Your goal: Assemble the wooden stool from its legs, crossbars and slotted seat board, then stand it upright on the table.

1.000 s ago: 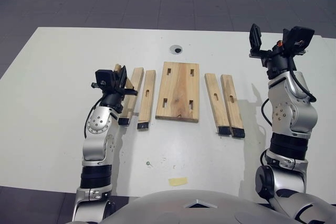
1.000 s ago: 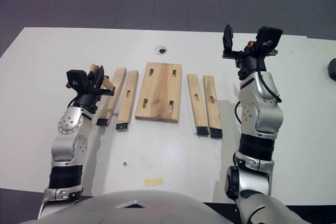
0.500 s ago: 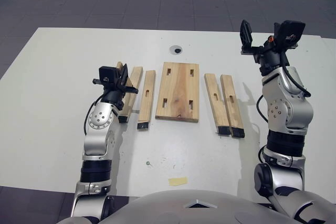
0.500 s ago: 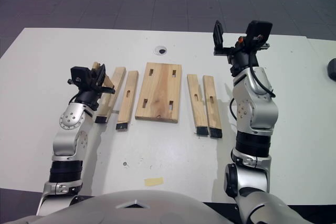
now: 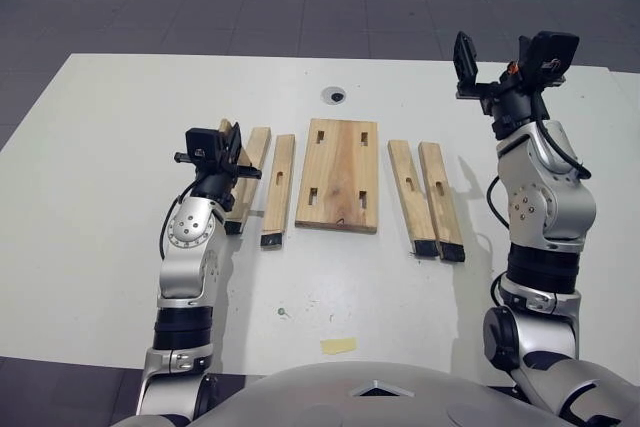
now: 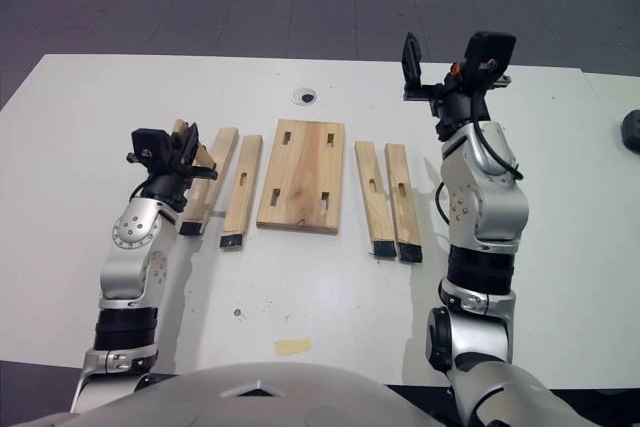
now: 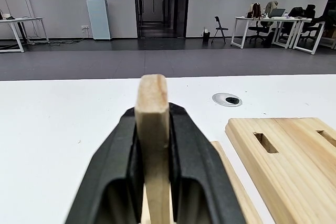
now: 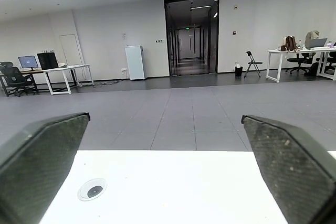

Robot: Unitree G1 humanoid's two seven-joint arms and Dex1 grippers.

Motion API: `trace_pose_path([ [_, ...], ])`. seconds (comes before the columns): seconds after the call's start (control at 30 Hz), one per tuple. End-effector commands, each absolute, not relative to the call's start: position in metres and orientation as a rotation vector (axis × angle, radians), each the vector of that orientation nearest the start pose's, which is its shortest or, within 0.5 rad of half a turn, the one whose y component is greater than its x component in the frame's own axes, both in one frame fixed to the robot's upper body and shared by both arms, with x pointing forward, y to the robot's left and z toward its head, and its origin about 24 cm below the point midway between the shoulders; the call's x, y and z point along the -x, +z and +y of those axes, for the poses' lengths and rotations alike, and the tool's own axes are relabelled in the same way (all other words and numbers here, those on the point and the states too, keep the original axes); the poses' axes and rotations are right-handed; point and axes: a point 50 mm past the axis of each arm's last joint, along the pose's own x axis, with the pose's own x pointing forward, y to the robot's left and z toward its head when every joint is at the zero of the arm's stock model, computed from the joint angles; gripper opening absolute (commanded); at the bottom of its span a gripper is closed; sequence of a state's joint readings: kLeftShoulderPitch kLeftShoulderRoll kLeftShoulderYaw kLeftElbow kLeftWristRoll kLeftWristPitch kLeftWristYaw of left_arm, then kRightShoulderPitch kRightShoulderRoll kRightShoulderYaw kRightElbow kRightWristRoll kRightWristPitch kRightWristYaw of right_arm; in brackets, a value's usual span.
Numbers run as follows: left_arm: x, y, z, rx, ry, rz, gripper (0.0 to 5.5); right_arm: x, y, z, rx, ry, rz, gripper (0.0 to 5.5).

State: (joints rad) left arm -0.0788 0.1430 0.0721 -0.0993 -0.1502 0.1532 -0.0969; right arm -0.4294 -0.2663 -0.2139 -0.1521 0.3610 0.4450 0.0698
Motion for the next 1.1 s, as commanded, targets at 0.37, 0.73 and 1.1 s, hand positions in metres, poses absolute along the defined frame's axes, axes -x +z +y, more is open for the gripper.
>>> trace_pose_path([
  [0.37, -0.268, 0.062, 0.188, 0.003, 0.012, -0.019, 1.56, -0.319, 0.178, -0.198, -0.108, 0.097, -0.197, 5.4],
  [0.73, -0.261, 0.094, 0.185, -0.121, -0.055, -0.16, 3.38, -0.319, 0.179, -0.201, -0.101, 0.096, -0.2, 5.4],
  [1.1, -0.274, 0.191, 0.198, -0.05, -0.093, -0.366, 5.19, -0.318, 0.178, -0.199, -0.107, 0.093, -0.204, 5.4],
])
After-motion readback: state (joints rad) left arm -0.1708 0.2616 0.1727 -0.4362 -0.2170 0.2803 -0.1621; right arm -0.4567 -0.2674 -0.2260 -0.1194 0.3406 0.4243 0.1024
